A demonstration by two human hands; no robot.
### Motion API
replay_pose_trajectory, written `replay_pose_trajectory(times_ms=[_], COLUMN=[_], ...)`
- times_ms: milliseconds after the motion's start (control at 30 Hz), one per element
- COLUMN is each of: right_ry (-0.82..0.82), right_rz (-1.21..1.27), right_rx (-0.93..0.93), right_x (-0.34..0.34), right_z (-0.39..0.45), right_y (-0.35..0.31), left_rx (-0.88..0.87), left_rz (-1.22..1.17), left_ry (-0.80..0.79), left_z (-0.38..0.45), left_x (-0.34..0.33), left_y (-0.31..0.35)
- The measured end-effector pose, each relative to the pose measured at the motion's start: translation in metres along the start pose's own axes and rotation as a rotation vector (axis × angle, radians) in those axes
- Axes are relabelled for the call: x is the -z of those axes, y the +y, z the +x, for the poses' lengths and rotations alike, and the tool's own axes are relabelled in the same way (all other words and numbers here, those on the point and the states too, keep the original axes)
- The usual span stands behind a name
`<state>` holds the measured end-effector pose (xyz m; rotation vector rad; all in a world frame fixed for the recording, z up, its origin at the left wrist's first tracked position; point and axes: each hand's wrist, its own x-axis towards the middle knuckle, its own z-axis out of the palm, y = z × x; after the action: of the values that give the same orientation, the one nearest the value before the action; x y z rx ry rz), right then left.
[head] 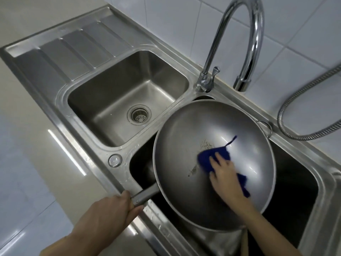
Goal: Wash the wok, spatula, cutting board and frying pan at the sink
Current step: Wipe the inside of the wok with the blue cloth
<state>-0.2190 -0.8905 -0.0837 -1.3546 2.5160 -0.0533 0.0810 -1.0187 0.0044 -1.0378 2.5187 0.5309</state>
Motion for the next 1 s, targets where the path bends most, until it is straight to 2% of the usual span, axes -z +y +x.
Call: replay_pose_trajectory(times_ms=[67, 167, 233, 300, 367, 433, 500, 567, 667, 800, 900, 1000], right_ry=[-0.127, -0.164, -0.196, -0.267, -0.331, -0.380, -0.377, -0.255, -0.102, 0.089, 0.146, 0.181], right_rz=[0.252, 0.565, 0.694, 0.647, 0.423, 0.185, 0.047, -0.138, -0.374, -0.511, -0.379, -0.004], right_rx=[0.043, 0.122, 0.155, 0.257, 0.411, 0.475, 0.428, 0.388, 0.152, -0.091, -0.157, -0.155], right_x=[-0.002, 0.004, 0.013, 0.023, 0.025, 0.023, 0.019, 0.017, 0.023, 0.035, 0.033, 0.011], right_z=[-0.019, -0.040, -0.052, -0.061, -0.068, -0.073, -0.076, -0.075, -0.066, -0.036, -0.005, 0.015], right_y=[-0.034, -0.084, -0.094, -0.084, -0.062, -0.031, 0.005, 0.039, 0.069, 0.080, 0.067, 0.034], left_rx=[0.003, -0.012, -0.006, -0.023, -0.028, -0.038, -0.054, -0.056, -0.068, -0.090, -0.089, -0.077], left_rz=[0.025, 0.084, 0.084, 0.078, 0.056, 0.049, 0.045, 0.045, 0.011, -0.023, -0.028, -0.004], left_ry=[0.035, 0.058, 0.039, 0.030, 0.017, 0.002, -0.006, -0.012, -0.013, 0.009, -0.002, 0.000], left_z=[0.000, 0.000, 0.000, 0.001, 0.000, 0.000, 0.000, 0.000, -0.001, -0.001, -0.002, -0.002], left_x=[0.000, -0.004, -0.004, -0.003, 0.000, 0.002, 0.003, 0.004, 0.006, 0.004, 0.004, 0.006], left_y=[0.002, -0.003, -0.004, -0.003, 0.000, 0.001, 0.001, 0.002, 0.004, 0.000, 0.000, 0.002])
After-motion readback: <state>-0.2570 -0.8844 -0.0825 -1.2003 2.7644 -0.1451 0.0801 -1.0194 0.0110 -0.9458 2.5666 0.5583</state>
